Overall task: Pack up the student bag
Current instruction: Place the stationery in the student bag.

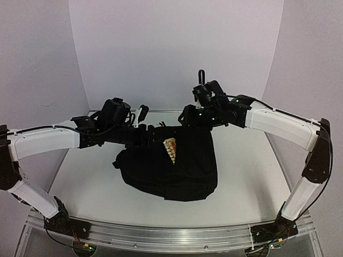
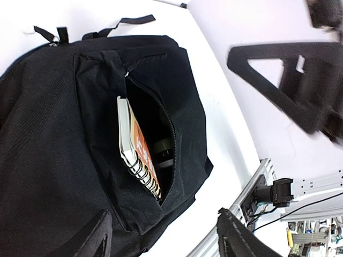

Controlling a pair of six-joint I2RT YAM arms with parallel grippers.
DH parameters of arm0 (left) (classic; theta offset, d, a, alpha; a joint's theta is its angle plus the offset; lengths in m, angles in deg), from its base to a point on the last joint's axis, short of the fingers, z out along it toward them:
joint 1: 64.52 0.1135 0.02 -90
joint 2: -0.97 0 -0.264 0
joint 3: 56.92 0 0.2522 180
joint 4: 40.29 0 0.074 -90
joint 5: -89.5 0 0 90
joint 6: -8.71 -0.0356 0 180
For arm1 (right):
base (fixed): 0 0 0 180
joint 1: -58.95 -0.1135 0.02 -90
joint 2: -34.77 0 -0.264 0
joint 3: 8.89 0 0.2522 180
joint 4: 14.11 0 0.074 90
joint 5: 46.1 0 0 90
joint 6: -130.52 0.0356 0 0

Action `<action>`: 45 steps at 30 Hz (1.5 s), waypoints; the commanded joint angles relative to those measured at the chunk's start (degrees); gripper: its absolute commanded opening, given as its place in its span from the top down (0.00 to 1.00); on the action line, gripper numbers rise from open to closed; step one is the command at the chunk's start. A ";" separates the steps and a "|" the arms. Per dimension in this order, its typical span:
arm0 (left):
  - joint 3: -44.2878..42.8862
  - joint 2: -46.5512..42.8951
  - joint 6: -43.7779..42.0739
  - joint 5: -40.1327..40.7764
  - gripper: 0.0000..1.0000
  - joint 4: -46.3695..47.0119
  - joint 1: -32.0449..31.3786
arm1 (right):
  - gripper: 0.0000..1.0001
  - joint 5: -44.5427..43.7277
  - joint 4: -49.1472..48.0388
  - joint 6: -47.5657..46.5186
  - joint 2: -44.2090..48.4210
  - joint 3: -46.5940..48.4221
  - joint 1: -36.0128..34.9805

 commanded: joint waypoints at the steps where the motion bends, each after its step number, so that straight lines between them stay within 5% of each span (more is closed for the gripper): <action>1: -1.53 1.22 -0.17 3.03 0.35 -3.32 0.17 | 0.50 3.98 -1.54 -2.50 -0.23 -0.61 3.68; 15: -8.57 13.29 -1.09 -0.86 0.72 0.77 0.25 | 0.53 8.58 -3.88 -3.00 -0.29 -3.23 5.52; 25: -8.86 16.95 -0.42 -2.72 0.84 4.69 2.14 | 0.56 8.61 -4.53 -2.64 0.75 -4.84 5.53; 36: -8.48 17.38 0.11 -1.93 0.87 4.12 2.60 | 0.56 8.23 -4.87 -1.99 1.16 -5.51 5.54; 45: 0.58 6.53 5.73 0.23 0.64 6.44 3.85 | 0.56 8.38 -5.17 -1.69 1.56 -5.74 5.54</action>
